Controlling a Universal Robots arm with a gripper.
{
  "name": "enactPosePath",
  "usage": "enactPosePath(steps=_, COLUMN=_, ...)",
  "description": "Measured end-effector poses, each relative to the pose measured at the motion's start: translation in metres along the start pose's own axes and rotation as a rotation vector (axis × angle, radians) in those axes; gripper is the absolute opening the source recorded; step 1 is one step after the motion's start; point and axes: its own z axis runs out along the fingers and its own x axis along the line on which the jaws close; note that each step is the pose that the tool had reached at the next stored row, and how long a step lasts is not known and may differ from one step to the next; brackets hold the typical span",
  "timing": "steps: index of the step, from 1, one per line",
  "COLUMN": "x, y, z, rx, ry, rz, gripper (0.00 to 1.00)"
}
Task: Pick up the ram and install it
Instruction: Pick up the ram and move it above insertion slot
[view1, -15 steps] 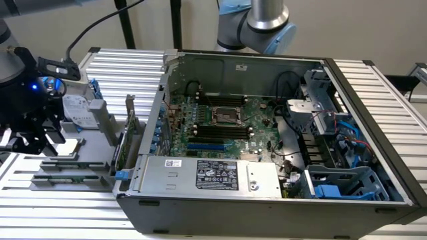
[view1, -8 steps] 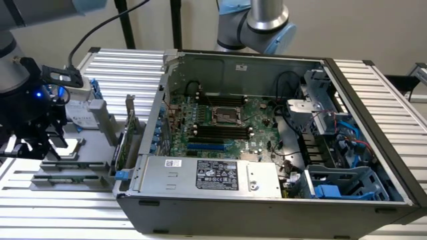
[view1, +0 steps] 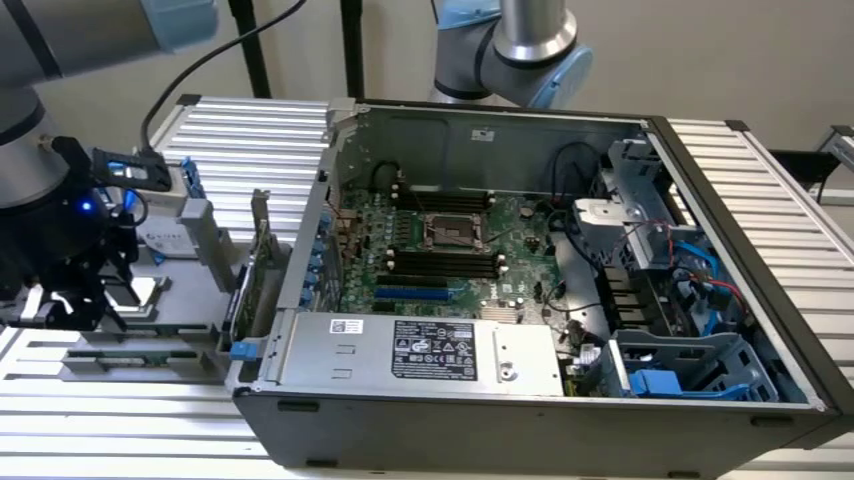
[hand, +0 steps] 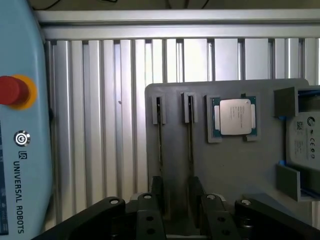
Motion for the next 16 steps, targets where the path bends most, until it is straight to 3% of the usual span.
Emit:
enactPosePath(steps=9, x=0.001, y=-0.0008, z=0.0160, rx=-0.0001, ry=0.0016, rz=-0.009, gripper=0.36)
enactPosePath(steps=16, x=0.002, y=-0.0013, z=0.0260, rx=-0.0001, ry=0.0060, rz=-0.018, gripper=0.36)
